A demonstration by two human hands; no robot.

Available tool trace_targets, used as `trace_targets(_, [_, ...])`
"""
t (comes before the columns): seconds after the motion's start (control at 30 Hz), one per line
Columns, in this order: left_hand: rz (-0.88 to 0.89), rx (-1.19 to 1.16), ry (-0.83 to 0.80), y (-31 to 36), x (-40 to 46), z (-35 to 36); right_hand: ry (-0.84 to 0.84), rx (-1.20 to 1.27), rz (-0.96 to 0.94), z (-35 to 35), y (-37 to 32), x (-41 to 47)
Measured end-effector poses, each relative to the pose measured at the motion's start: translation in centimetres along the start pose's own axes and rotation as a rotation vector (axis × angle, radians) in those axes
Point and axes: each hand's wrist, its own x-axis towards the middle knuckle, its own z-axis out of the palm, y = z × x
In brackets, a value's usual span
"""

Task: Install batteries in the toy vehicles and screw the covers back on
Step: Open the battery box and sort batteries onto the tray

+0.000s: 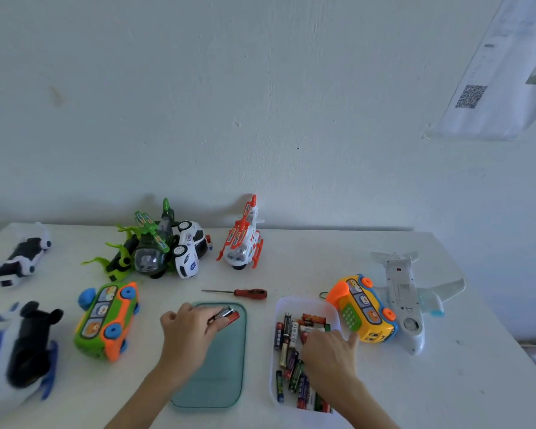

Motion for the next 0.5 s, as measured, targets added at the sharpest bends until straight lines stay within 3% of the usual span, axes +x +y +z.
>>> trace_targets(0.13, [-0.092,-0.027,-0.003,-3.0,-1.7,0.0,0.163,-0.018,-0.193,-1.9,-1.8,-0.7])
trace_targets(0.23, [-0.043,0.078,-0.011,-4.1,-2.4,1.4,0.166,0.001,-0.356,-1.3,-5.9,-0.4])
trace_targets(0.37, [-0.04,0.161,-0.022,-4.3,-2.3,2.3,0.017,-0.007,-0.335,1.4,-10.6,0.6])
trace_targets(0.5, [-0.017,0.1,-0.052,-5.1,-2.2,2.6,0.025,0.008,-0.288,3.1,-12.4,1.4])
